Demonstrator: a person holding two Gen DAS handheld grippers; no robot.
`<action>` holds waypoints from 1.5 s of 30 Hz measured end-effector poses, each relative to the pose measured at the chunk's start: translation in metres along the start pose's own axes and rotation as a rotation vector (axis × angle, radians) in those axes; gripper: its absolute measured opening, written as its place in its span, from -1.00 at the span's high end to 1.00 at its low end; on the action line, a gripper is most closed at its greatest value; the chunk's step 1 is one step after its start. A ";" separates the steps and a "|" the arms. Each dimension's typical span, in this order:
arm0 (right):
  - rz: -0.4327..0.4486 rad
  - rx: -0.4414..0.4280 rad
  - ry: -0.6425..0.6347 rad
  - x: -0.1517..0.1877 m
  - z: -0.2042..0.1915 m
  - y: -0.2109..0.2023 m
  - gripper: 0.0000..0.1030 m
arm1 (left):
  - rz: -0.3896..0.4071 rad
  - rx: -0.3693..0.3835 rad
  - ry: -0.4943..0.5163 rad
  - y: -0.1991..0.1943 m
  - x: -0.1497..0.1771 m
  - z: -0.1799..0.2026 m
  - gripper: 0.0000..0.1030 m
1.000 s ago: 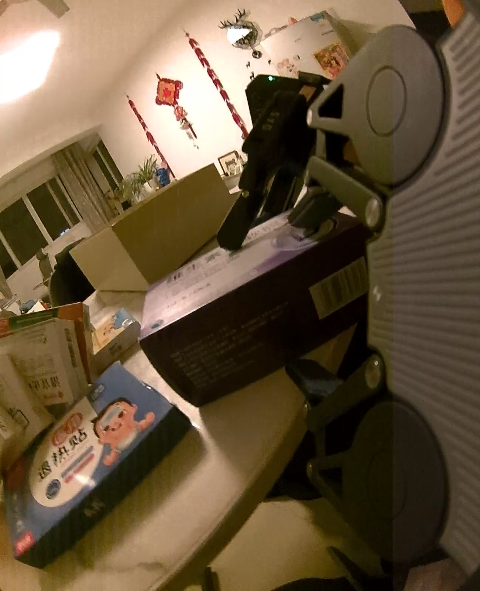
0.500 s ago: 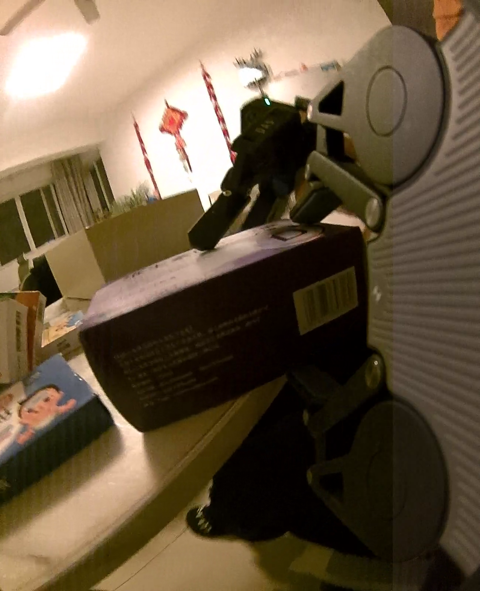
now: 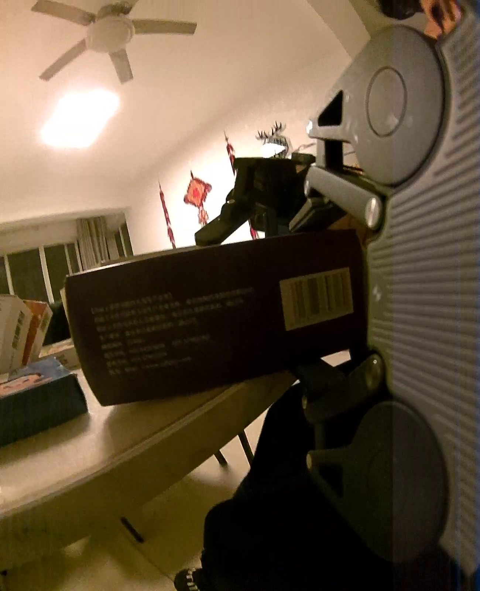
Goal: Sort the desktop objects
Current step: 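Close the right gripper on the purple vitamin D box, then lift the purple box with the right gripper and carry it over the tall cardboard box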
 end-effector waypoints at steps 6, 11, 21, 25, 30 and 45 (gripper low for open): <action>-0.024 -0.015 -0.015 -0.002 -0.003 0.007 -0.51 | 0.012 0.031 0.048 0.003 -0.001 0.005 -0.33; -0.029 -0.048 -0.004 -0.003 -0.006 0.009 -0.57 | 0.023 0.065 0.065 -0.001 -0.002 0.010 -0.33; 0.005 -0.227 0.073 -0.010 -0.021 -0.001 -0.63 | 0.000 0.178 0.096 0.015 -0.009 0.039 -0.33; 0.006 -0.278 0.093 -0.012 -0.028 -0.005 -0.50 | -0.015 0.184 0.112 0.031 -0.011 0.034 -0.35; 0.065 -0.288 0.137 -0.022 -0.028 -0.015 -0.38 | -0.013 0.212 0.127 0.033 -0.019 0.042 -0.37; 0.218 -0.158 0.158 -0.064 -0.008 -0.060 -0.32 | -0.050 0.168 0.243 0.042 -0.040 0.062 -0.99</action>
Point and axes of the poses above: each gripper's, at about its wrist camera, not at the fingertips, and y roughly the way its jaws point, z to its right, x to its underside, the point moved 10 cm from there along y, roughly the way its jaws point, and after that the axes turned 7 degrees about -y, right-handed, at the moved point
